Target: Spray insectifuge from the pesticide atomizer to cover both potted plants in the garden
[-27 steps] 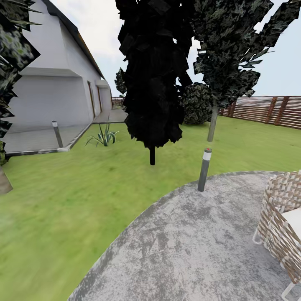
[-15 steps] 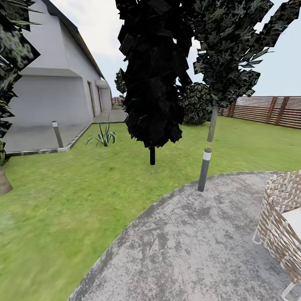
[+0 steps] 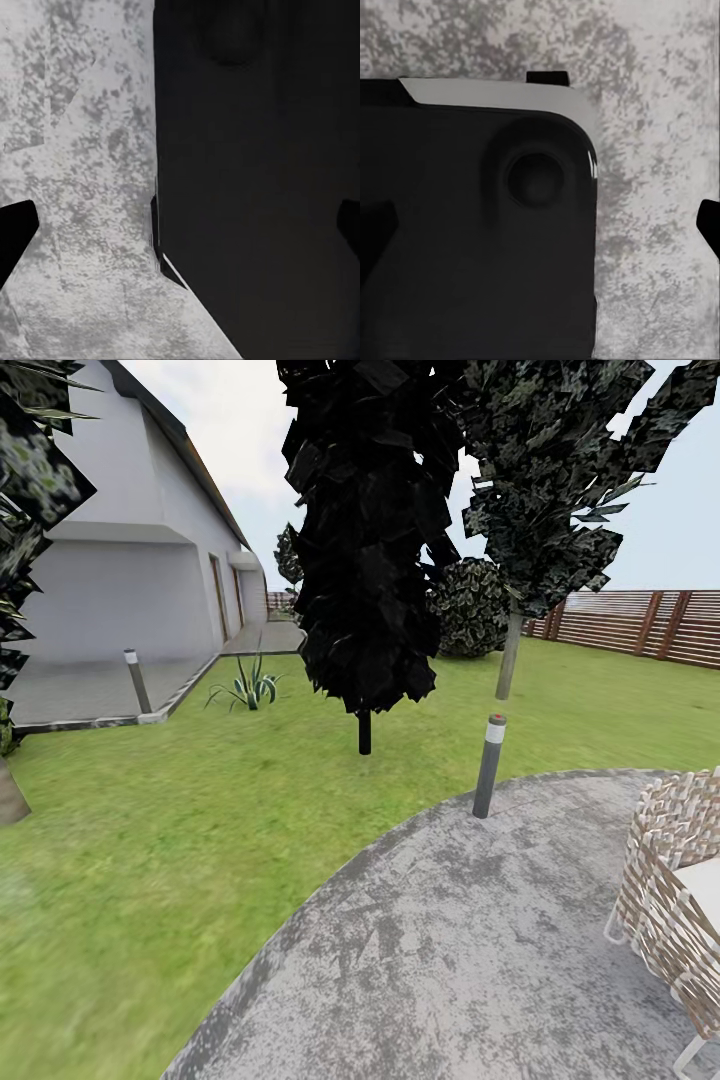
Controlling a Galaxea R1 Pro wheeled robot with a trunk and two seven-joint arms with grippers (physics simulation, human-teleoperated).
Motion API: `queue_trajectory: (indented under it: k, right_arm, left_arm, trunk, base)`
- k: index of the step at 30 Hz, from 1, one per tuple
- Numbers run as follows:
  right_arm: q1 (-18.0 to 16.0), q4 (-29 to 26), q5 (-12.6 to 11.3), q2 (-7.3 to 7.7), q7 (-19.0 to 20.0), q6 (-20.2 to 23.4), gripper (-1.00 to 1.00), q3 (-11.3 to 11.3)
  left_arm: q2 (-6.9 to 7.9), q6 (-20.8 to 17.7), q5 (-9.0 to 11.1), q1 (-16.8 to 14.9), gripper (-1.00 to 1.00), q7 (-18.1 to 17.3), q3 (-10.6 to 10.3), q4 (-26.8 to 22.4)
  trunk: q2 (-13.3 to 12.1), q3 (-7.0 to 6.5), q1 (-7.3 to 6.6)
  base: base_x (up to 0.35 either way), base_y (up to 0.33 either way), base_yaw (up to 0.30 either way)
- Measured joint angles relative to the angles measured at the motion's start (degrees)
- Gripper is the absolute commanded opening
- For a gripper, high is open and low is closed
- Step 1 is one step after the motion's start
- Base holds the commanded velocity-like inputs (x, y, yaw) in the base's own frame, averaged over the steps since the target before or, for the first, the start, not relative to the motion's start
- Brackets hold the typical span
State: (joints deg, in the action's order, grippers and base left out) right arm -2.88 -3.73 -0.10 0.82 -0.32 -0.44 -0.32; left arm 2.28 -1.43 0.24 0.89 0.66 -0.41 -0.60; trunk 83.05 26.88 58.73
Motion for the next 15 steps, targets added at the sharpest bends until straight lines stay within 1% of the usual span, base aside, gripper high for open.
queue_trajectory:
  k: [5, 8, 9, 10, 15]
  right_arm:
    - [0.02, -1.67, -0.02, 1.61, 0.00, -1.46, 1.00, -0.06]
    - [-0.01, -2.64, -0.04, 2.58, 0.00, -2.42, 1.00, -0.08]
    - [0.00, -7.28, -0.06, 2.78, 0.00, -3.40, 1.00, -0.10]
    - [-0.09, -12.80, -0.02, 2.80, 0.00, -3.45, 1.00, -0.05]
    - [-0.05, -19.18, -0.05, 2.94, 0.01, -3.72, 1.00, -0.08]
  left_arm:
    - [1.61, 0.37, 0.00, -1.37, 1.00, 0.05, 0.02, -1.64]
    - [1.93, 0.48, -0.05, -1.63, 1.00, 0.05, 0.02, -2.61]
    - [1.98, 0.50, -0.05, -1.67, 1.00, 0.06, 0.03, -8.34]
    - [1.99, 0.52, -0.08, -1.86, 1.00, 0.06, 0.01, -11.40]
    - [1.95, 0.58, -0.02, -2.75, 1.00, 0.06, 0.01, -18.05]
  trunk:
    - [-0.01, -0.02, 0.00]
    - [-0.01, -0.02, 0.00]
    - [-0.01, 0.00, 0.00]
    - [-0.01, -0.04, 0.00]
    - [-0.01, -0.02, 0.00]
  base:
    - [0.000, 0.000, 0.000]
    - [0.000, 0.000, 0.000]
    - [0.000, 0.000, 0.000]
    - [0.000, 0.000, 0.000]
    - [0.000, 0.000, 0.000]
